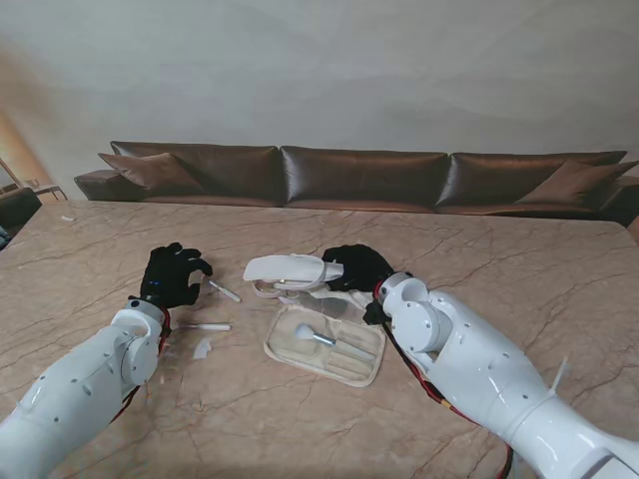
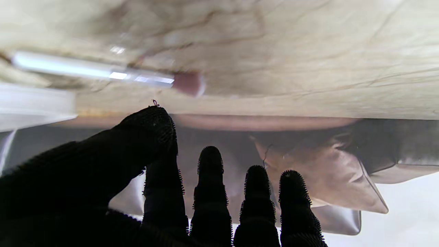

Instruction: Pack the cosmetics bag

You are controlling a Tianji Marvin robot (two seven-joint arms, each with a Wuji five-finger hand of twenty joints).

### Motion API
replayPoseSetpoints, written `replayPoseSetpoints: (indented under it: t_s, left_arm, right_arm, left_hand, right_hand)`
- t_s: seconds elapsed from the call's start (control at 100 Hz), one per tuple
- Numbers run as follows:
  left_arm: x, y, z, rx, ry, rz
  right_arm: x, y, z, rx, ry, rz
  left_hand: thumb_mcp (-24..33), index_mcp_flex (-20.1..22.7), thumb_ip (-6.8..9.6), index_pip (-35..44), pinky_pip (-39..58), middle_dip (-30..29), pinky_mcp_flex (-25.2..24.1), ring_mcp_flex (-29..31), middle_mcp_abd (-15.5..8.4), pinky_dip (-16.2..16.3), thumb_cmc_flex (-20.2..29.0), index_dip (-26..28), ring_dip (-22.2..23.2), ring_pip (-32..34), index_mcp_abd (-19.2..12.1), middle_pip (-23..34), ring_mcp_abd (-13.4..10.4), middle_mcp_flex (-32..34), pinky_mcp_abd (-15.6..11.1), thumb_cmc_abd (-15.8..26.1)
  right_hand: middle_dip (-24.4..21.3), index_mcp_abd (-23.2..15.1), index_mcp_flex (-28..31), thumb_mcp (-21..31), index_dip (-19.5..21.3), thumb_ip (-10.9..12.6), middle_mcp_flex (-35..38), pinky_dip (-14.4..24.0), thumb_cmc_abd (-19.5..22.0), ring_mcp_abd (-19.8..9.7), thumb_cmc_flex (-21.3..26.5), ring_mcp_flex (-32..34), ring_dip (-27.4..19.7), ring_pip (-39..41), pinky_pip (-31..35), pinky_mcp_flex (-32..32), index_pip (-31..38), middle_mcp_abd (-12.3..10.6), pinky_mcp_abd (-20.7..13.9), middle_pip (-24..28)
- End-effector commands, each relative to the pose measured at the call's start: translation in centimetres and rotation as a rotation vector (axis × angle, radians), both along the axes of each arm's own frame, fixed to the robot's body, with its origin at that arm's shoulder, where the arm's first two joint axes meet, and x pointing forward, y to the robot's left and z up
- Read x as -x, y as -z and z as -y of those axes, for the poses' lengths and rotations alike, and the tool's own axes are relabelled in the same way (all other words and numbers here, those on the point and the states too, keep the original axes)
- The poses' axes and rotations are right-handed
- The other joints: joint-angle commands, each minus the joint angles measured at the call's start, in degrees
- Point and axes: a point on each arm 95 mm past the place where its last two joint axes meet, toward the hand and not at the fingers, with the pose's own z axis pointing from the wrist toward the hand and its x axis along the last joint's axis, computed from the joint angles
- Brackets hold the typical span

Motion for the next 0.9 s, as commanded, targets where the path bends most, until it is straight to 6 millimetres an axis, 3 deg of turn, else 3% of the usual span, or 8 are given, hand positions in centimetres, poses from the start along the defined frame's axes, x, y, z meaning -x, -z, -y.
replayPoseSetpoints:
  t_s: [0.0,0.06,0.1,0.35,0.74,0.79,0.89]
  left_arm:
    - [-0.7,-0.2,0.1,0.036,-0.011,0.004]
    - [-1.2,0.2,-0.2,0.031,-0.009,-0.006]
    - [-1.6,0.5,-0.2,0.024,-0.005,-0.004]
    - [-2.3,1.1,0.7,0.032,0.039,0.034]
    - [-1.8,2.1,1.5,-0.006,0.071,-0.005]
    - [-1.7,2.2,1.5,-0.022,0.074,-0.011]
    - [-1.6,2.4,1.4,-0.047,0.073,-0.018]
  right_arm:
    - [0.3,0.2,-1.0,-0.011,-0.021,-0.009]
    - [0.3,0.2,-1.0,-0.011,-0.021,-0.009]
    - [0.3,0.2,-1.0,-0.012,-0.020,-0.010]
    - [0.2,0.3,-0.9,-0.008,-0.020,-0.014]
    - [0.2,0.4,-1.0,-0.022,-0.015,-0.027]
    - [0.2,0.4,-1.0,-0.024,-0.015,-0.028]
    - [0.2,0.5,-1.1,-0.025,-0.017,-0.029]
  left_hand:
    - [1.4,-1.7,1.76,-1.1,-3.9,-0.4,-1.0,-3.4,0.2,0.0,0.3,1.0,-1.1,-0.2,-2.1,-0.7,-0.6,-2.9,-1.4,1.0]
    - [1.0,-2.9,1.70,-1.5,-6.8,-0.6,-1.5,-4.6,0.0,0.8,0.5,0.9,-1.2,-0.2,-2.4,-0.9,-0.7,-4.6,-1.6,0.9]
    - [0.9,-3.7,1.49,-1.9,-9.6,-0.6,-1.2,-4.8,-0.1,4.0,0.2,0.7,-1.5,-0.2,-2.5,-0.7,-0.6,-5.3,-1.5,0.7]
    - [0.1,-7.0,0.84,-3.5,-11.0,0.0,-1.9,-4.8,-0.7,6.4,-1.2,0.1,-1.0,-0.4,-2.3,0.1,-0.8,-7.0,-0.7,-0.3]
    - [0.0,-1.8,-0.20,5.7,-13.0,0.5,-2.0,-4.8,-0.5,9.4,-2.6,4.5,-0.5,0.1,-3.4,0.4,-0.3,-6.8,-0.2,-2.7]
    - [-0.6,-1.3,-1.86,6.3,-13.0,0.6,-1.9,-4.8,-0.5,9.8,-2.0,4.2,-0.4,0.4,-3.3,0.4,-0.2,-6.7,-0.1,-3.0]
    - [-1.1,-0.3,-3.62,6.7,-13.0,0.7,-1.9,-4.8,-0.3,10.1,-0.7,3.2,-0.3,0.7,-3.3,0.4,-0.1,-6.5,-0.1,-3.3]
  right_hand:
    - [0.4,-8.4,2.4,3.2,-0.2,0.6,3.2,0.1,3.1,-1.3,4.0,4.4,0.3,2.6,2.7,2.0,5.1,-2.6,0.2,1.1]
    - [0.4,-8.4,2.3,3.2,-0.3,0.6,3.3,0.1,3.0,-1.3,4.0,4.4,0.3,2.6,2.7,2.0,5.0,-2.6,0.1,1.1]
    - [0.4,-8.3,2.4,3.2,-0.3,0.6,3.3,0.1,3.0,-1.3,4.0,4.4,0.3,2.6,2.7,2.0,5.1,-2.6,0.1,1.1]
    - [0.4,-8.4,2.5,3.2,-0.3,0.6,3.3,0.0,3.1,-1.3,4.0,4.4,0.3,2.6,2.7,2.0,5.1,-2.6,0.1,1.1]
    - [0.4,-8.4,2.4,3.2,-0.3,0.6,3.3,0.0,3.0,-1.3,4.1,4.4,0.3,2.6,2.8,2.0,5.0,-2.5,0.1,1.1]
    - [0.4,-8.3,2.5,3.2,-0.2,0.6,3.3,0.0,3.0,-1.3,4.0,4.4,0.3,2.7,2.8,2.0,5.1,-2.6,0.1,1.1]
    - [0.4,-8.3,2.6,3.2,-0.2,0.6,3.3,0.0,3.0,-1.3,4.1,4.4,0.4,2.7,2.8,2.0,5.1,-2.5,0.2,1.1]
